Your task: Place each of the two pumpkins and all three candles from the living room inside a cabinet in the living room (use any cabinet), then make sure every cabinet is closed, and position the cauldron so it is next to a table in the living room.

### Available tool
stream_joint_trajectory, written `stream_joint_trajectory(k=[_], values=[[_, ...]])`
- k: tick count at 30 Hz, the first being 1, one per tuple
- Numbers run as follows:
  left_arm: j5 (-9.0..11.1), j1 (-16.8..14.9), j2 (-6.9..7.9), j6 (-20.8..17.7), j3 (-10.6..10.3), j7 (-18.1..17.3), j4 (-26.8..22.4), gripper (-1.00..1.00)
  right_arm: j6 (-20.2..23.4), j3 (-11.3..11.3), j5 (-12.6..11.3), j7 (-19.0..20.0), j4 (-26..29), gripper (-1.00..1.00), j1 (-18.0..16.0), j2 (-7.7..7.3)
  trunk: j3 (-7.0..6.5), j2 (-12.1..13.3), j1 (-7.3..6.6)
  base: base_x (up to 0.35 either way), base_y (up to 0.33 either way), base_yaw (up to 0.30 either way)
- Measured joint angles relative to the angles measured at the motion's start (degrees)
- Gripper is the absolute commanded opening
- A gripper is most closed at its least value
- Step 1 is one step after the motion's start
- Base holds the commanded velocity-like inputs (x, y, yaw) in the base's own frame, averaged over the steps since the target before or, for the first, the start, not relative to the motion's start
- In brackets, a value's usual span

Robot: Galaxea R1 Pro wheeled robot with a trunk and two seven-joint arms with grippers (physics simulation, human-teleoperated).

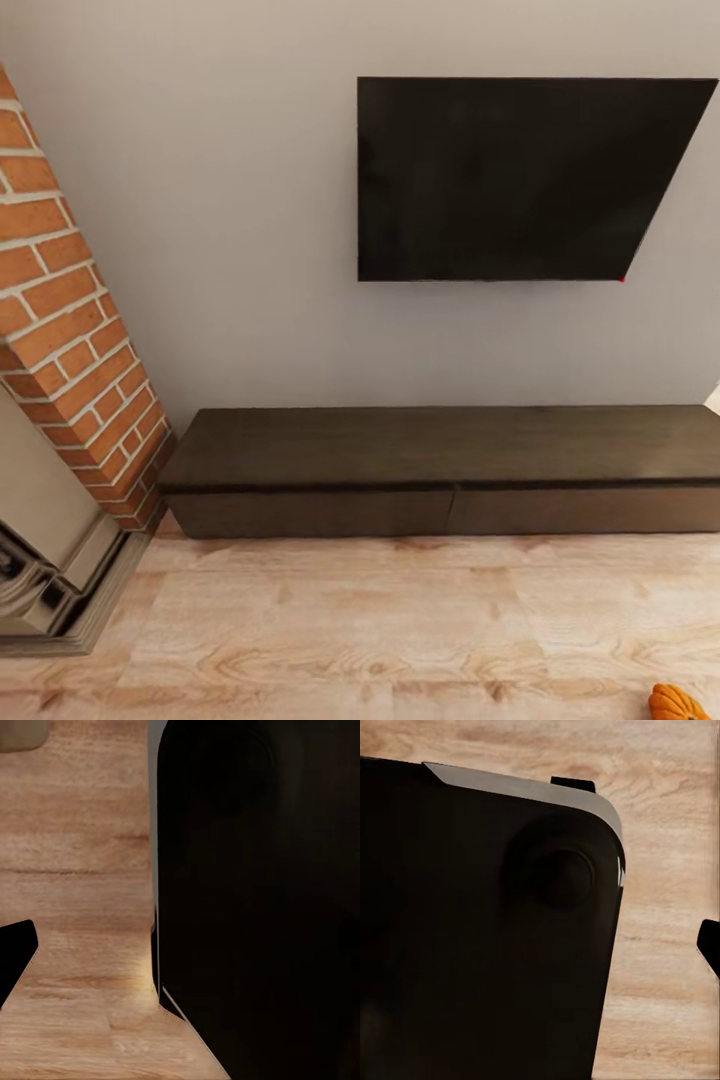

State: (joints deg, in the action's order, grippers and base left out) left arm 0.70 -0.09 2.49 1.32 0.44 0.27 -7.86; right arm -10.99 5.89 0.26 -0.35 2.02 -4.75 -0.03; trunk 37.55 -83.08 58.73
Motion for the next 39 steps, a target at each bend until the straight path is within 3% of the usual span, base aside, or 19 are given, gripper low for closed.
stream_joint_trajectory(k=[14,20,23,24,25,26,27,28,29,30,31,35,37,38,39], values=[[0.0,0.0,-0.04,0.0,-0.09,-0.01,-0.22,1.0,0.02,0.18,0.33,0.0,-0.02,1.0,0.0,-0.09,0.0,0.0,0.0,0.038,0.0,0.004],[-0.05,0.0,-0.75,0.0,-0.17,-0.56,-0.67,1.0,0.42,-0.33,-0.11,0.03,0.42,1.0,-0.04,-0.11,0.0,0.0,0.0,0.0,0.0,0.0],[0.01,-0.61,0.34,-0.06,-0.04,-0.58,-2.71,1.0,0.68,-0.36,-0.08,0.03,1.45,1.0,-0.51,-0.08,0.0,0.0,0.0,0.0,0.0,0.0],[0.02,-1.26,1.17,-0.1,-0.01,-0.53,-4.37,1.0,0.78,-0.36,0.03,0.02,2.33,1.0,-0.88,-0.05,-0.01,0.0,0.0,0.0,0.0,0.0],[-0.15,-1.98,3.38,-0.76,0.02,-0.43,-11.23,1.0,3.01,-0.37,0.05,-0.23,9.42,1.0,-1.66,-0.19,0.02,0.0,0.0,0.0,0.0,0.0],[-0.14,-8.06,3.7,-0.8,-0.04,-0.55,-13.25,1.0,4.77,-0.33,0.12,-0.23,12.67,1.0,-5.34,-0.28,-0.02,0.0,0.0,0.0,0.0,0.0],[-0.17,-11.02,3.73,-0.84,-0.05,-0.62,-13.56,1.0,5.81,-0.35,0.15,-0.2,13.59,1.0,-5.19,-0.38,-0.01,0.0,0.0,0.0,0.0,0.0],[-0.26,-10.06,3.72,-0.87,-0.08,-0.71,-13.94,1.0,7.93,-0.35,0.24,-0.09,15.41,1.0,-5.97,-0.7,0.0,0.0,0.0,0.0,0.0,0.0],[-0.47,-11.02,3.4,-2.51,-0.29,-0.86,-18.55,1.0,15.77,-0.48,0.29,0.27,20.64,1.0,-7.72,-1.81,0.01,0.0,0.0,0.0,0.0,0.0],[-0.52,-13.94,3.42,-3.67,-0.34,-0.88,-20.86,1.0,17.06,-0.45,0.3,0.31,30.2,1.0,-8.22,-1.97,-0.02,0.0,0.0,0.0,0.0,0.0],[-0.57,-13.65,3.5,-6.28,-0.34,-0.87,-24.14,1.0,18.72,-0.5,0.22,0.33,34.52,1.0,-8.3,-2.21,-0.01,0.0,0.0,0.0,0.0,0.0],[-0.4,-14.8,3.86,-18.5,-0.29,-1.76,-35.21,1.0,25.13,-0.59,0.12,0.28,44.73,1.0,-8.42,-2.71,-0.01,0.0,0.0,0.0,0.0,0.0],[-0.3,-15.59,3.92,-25.55,-0.28,-5.25,-41.46,1.0,29.56,-0.65,0.11,0.14,49.35,1.0,-8.52,-2.79,-0.01,0.0,0.0,0.0,0.0,0.0],[-0.32,-15.71,3.92,-27.17,-0.27,-6.54,-43.03,1.0,30.71,-0.65,0.1,0.11,50.41,1.0,-8.59,-2.81,0.0,0.0,0.0,0.0,0.0,0.0],[-0.28,-16.07,3.92,-31.71,-0.28,-11.57,-47.15,1.0,34.12,-0.64,0.11,0.01,52.83,1.0,-9.22,-2.85,-0.01,0.0,0.0,0.0,0.0,0.0]])
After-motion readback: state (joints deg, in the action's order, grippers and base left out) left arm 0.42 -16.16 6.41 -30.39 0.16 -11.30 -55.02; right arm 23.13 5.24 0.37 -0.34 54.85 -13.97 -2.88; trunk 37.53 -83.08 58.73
